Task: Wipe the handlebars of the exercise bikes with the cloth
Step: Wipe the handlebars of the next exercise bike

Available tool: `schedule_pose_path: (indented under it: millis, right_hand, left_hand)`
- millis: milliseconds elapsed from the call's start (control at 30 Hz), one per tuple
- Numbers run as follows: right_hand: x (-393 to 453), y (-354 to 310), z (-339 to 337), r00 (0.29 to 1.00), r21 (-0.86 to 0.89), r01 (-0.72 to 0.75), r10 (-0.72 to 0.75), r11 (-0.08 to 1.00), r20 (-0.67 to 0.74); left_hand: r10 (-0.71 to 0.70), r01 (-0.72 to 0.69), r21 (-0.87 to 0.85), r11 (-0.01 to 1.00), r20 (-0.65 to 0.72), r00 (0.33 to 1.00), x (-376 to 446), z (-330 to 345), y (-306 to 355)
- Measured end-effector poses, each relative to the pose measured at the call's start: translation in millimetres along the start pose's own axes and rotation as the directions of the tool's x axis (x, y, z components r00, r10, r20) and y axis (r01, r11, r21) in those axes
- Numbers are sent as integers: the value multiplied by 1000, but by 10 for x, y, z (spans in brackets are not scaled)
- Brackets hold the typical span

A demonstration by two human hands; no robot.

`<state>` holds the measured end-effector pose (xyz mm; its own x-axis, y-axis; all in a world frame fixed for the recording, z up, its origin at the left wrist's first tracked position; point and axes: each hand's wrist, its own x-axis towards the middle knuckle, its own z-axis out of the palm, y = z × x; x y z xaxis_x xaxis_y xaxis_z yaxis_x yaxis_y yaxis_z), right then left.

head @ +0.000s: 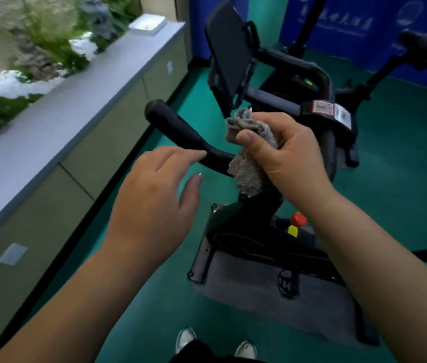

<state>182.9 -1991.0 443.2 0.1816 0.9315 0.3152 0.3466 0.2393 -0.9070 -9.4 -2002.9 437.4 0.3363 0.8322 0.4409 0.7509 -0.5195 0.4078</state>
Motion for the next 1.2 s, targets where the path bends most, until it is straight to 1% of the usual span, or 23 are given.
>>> schedule_pose_path:
  millis: [100, 200, 300, 400, 467, 600, 700, 800, 900, 967, 1067, 1200]
  right_hand:
    - [184, -30, 129, 996, -5, 25, -25, 1000, 80]
    - [386, -101, 330, 981, -35, 100, -92, 994, 171]
    - [562, -139, 563, 958, -108, 175, -144, 979, 247]
    - [573, -82, 728, 911, -120, 283, -227, 952, 345]
    - [517, -1, 746, 906, -120, 298, -242, 947, 347]
    - [407, 141, 583, 945, -166, 242, -194, 956, 263]
    - [388, 170, 548, 943, -197, 269, -217, 943, 252]
    - [530, 96, 660, 940, -164, 287, -245, 944, 236]
    - [635, 14, 761, 934, -101, 280, -246, 955, 260]
    - [635, 23, 737, 928, -95, 281, -245, 955, 281]
    - [553, 123, 532, 918, -173, 272, -202, 946, 341]
    - [439, 252, 292, 906, -282, 273, -146, 920, 398]
  left_hand:
    - [-88, 90, 12, 996, -95, 992, 61, -123, -110]
    - [-166, 170, 9, 985, -157, 973, 217, -234, -250]
    - [-211, 213, 2, 977, -146, 967, 401, -294, -368]
    - [-205, 206, 2, 979, -105, 973, 526, -303, -446]
    - [-195, 196, 18, 980, -60, 979, 579, -277, -471]
    - [-205, 206, 28, 978, -23, 978, 667, -237, -462]
    - [-220, 220, 39, 975, -7, 975, 732, -276, -480]
    - [-258, 257, 9, 966, 5, 966, 788, -340, -491]
    - [-271, 271, 3, 962, 9, 962, 796, -365, -432]
    - [-303, 303, 15, 953, -9, 953, 796, -355, -388]
    - [-351, 353, 50, 934, -44, 936, 812, -335, -330]
    - [-368, 370, 60, 927, -42, 929, 857, -315, -281]
